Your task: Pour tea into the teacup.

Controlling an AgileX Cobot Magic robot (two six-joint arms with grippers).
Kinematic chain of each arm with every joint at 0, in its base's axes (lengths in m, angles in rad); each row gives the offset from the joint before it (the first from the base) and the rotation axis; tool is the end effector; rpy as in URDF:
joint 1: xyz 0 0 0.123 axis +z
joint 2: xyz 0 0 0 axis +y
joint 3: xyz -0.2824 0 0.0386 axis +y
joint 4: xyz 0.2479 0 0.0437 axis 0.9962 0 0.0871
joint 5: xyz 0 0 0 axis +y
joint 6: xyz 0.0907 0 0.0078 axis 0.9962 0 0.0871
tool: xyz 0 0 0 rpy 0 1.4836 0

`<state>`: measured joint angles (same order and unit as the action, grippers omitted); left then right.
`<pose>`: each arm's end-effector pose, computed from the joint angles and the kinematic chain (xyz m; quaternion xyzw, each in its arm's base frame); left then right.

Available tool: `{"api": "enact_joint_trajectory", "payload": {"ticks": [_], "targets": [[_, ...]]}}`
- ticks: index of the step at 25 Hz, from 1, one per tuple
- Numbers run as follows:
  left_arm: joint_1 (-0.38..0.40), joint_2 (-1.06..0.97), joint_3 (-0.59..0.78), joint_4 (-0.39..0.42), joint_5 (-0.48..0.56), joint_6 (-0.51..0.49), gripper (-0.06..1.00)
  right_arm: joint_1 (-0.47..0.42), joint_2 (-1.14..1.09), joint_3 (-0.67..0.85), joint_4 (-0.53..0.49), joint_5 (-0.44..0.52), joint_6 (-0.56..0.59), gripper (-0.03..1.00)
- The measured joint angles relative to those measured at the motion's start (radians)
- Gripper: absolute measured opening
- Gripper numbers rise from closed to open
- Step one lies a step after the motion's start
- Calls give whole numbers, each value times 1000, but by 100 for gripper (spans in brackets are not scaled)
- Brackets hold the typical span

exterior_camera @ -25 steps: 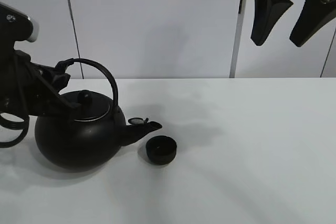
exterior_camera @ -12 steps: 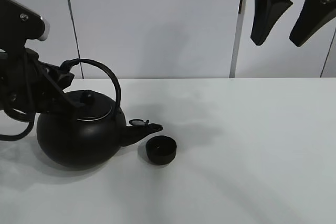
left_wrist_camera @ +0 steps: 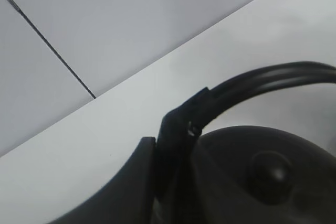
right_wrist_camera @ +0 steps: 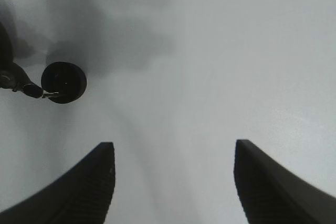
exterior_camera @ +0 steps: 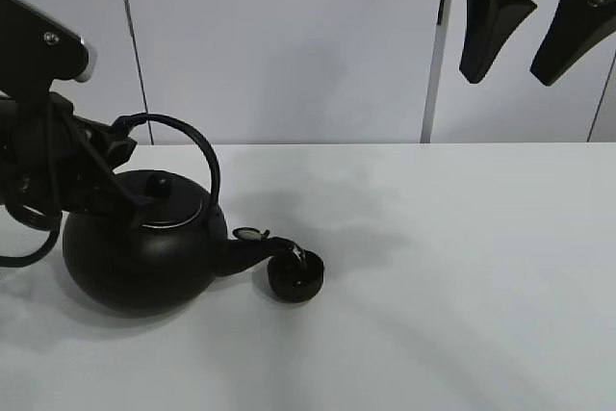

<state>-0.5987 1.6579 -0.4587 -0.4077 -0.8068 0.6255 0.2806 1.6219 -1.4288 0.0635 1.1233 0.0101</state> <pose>0.2424 -0.1339 0.1560 0.2906 0.7609 0.0428 0.5786 0.3205 0.0978 0.3127 -0.1242 0.9771 0.0548 0.1637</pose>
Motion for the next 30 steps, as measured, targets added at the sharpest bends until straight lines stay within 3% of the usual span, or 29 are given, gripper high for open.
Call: {"api": "enact_joint_trajectory", "payload": {"ticks": [10, 22, 30], "targets": [[0, 0, 0, -35, -5, -8, 11, 0, 0, 0, 0, 0, 0, 45], [0, 0, 0, -51, -81, -326, 11, 0, 0, 0, 0, -1, 0, 45], [0, 0, 87, -49, -188, -396, 11, 0, 0, 0, 0, -16, 0, 45]]}}
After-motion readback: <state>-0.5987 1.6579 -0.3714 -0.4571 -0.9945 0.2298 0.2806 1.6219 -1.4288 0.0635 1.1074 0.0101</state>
